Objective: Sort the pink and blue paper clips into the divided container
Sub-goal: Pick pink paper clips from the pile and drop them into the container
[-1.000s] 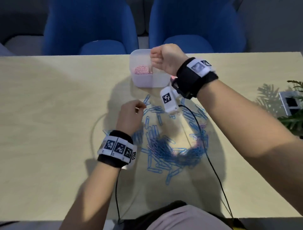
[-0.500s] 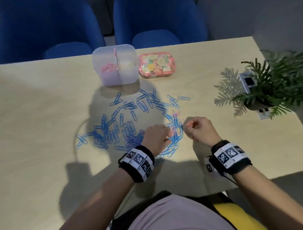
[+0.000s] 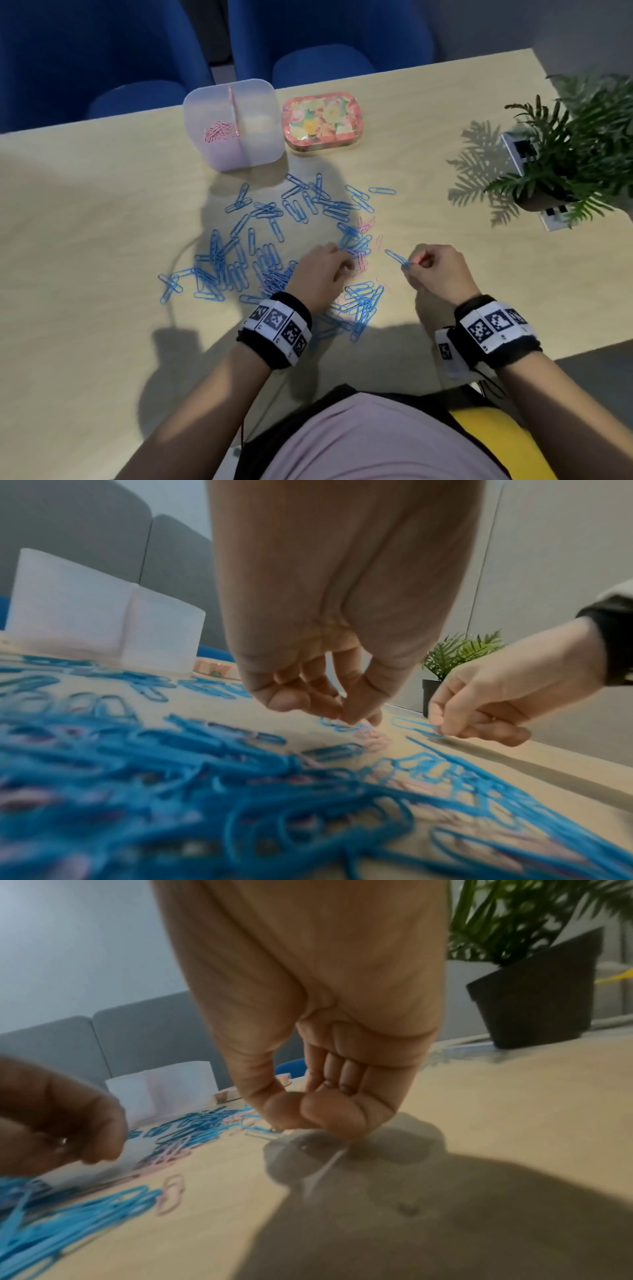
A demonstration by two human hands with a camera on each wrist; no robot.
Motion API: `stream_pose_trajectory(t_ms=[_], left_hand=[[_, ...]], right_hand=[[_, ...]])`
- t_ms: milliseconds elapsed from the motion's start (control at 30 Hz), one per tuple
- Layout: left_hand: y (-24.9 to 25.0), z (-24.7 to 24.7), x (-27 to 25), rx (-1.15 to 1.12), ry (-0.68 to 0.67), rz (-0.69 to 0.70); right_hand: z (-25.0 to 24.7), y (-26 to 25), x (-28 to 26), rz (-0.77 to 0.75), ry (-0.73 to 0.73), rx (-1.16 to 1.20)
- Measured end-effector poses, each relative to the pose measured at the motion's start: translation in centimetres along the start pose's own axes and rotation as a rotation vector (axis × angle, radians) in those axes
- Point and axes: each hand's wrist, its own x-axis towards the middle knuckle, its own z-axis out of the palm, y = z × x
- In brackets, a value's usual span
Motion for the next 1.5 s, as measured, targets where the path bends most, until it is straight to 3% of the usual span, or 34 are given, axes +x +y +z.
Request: stream_pose_trajectory(t_ms=[100,167,300,467,567,633,700,767,833,900,967,1133,1300,1500], left_hand=[[0.6,0.0,1.2,0.156,0.1,0.091],[0.9,0.5,1.7,0.269,0.063,0.148],[1.0,1.1,2.1,0.335,-0.025,0.15],[-0.3,1.2,2.1,0.496,0.016,0.221],[-1.0,0.1,1.7,0.208,0.111,0.177],[-1.4,-1.1,1.2,-0.128,0.103,-0.025],[-2.1,-2.2,0.8,-0.448,0.097,-0.16],[-2.5,-3.0,0.8,-0.644,0.076,-0.227],[-2.5,-3.4,1.1,-0.842,0.013,-0.381],[-2.0,-4.0,1.3,-1.076,-0.062,-0.567],[-1.5,-4.3,1.5,-1.147,-0.094,-0.647],[-1.2,-3.0,2.0,-0.612,-0.069,-0.45],[-0.6,-1.7,2.2,-0.27,-0.124,-0.41],[0.8,0.2,2.1,-0.048,0.027,-0.355]], right_hand=[[-0.3,-0.8,-0.5,0.007,0.078,-0.09],[0.2,-2.0,-0.9,-0.035,0.091,-0.167],[2.3,-3.2,-1.8,-0.121,-0.082,-0.308],[3.9,-3.7,-2.3,-0.193,-0.169,-0.399],[4.1,-3.5,-2.0,-0.272,-0.199,-0.419],[3.7,-3.4,-1.3,-0.267,-0.145,-0.134],[2.7,-3.9,-0.6,-0.131,-0.06,0.244],[1.8,-4.5,0.2,0.016,-0.018,0.445],[1.6,-5.3,1.2,0.023,-0.012,0.384],[2.1,-5.7,1.8,0.0,-0.054,0.14],[2.7,-5.9,2.2,0.008,-0.055,-0.068],[3.2,-6.7,2.6,0.029,-0.035,-0.125],[3.0,-5.9,2.8,0.059,0.033,-0.1],[3.0,-4.9,2.0,0.026,0.143,0.035]])
